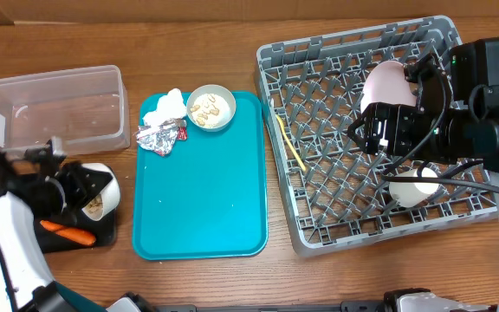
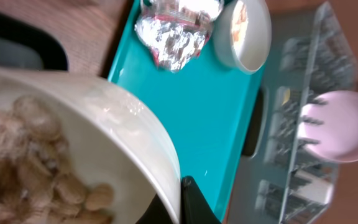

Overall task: Sort waste into correct bins and load items into the dishwasher rack
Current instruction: 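Tip the bowl over the black tray to empty its contents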

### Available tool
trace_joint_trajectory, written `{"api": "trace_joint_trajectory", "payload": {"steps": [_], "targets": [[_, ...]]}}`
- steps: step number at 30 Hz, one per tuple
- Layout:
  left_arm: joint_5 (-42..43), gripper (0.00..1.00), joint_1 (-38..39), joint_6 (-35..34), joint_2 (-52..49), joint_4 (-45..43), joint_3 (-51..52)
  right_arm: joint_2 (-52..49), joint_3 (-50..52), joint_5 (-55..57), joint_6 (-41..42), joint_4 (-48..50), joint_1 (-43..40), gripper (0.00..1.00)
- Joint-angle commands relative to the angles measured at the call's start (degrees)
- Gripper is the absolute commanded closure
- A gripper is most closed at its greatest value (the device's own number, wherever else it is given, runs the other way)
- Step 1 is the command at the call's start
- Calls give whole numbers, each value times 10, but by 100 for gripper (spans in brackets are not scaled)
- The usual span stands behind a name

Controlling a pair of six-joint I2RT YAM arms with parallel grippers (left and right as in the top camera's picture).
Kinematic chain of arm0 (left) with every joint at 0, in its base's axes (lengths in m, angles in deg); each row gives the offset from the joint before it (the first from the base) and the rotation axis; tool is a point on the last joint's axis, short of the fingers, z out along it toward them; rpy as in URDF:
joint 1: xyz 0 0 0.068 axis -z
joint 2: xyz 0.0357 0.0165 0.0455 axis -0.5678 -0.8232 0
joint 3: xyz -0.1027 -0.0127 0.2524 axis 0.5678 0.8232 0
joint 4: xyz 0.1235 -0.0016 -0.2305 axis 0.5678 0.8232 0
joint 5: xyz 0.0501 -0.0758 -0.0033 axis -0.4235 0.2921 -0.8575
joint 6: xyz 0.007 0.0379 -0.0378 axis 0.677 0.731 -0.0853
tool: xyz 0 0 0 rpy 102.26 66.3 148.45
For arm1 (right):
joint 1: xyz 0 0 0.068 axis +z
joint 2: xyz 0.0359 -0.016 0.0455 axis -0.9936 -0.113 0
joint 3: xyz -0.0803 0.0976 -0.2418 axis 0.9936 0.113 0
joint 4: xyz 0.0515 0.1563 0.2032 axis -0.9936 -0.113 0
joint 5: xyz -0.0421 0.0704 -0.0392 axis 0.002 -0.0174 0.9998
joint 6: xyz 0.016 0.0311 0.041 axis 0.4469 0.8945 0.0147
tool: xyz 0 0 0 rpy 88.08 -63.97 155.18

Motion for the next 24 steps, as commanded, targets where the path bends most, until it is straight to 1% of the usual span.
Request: {"api": "trace_joint_trajectory", "payload": {"steps": [1, 4, 6, 7, 8, 11, 15, 22, 24], "targets": [[187, 96, -69, 96, 7, -38, 64, -1, -1, 2, -3, 1, 2, 0], [260, 96, -128, 123, 7, -81, 118, -1, -1, 2, -3, 1, 2, 0], [298, 96, -159, 149, 7, -92, 142, -1, -1, 2, -3, 1, 2, 0], [329, 96, -178, 176, 7, -92, 154, -1, -1, 2, -3, 1, 2, 0], [385, 96, -212, 237, 7, -89, 175, -1, -1, 2, -3, 1, 2, 0], [427, 96, -237, 286, 7, -89, 189, -1, -1, 2, -3, 1, 2, 0], [440, 96, -240, 311, 7, -93, 190, -1, -1, 2, -3, 1, 2, 0], [437, 96, -240, 311, 7, -98, 190, -1, -1, 2, -3, 1, 2, 0], [417, 96, -240, 308, 7, -114, 190, -1, -1, 2, -3, 1, 2, 0]]}}
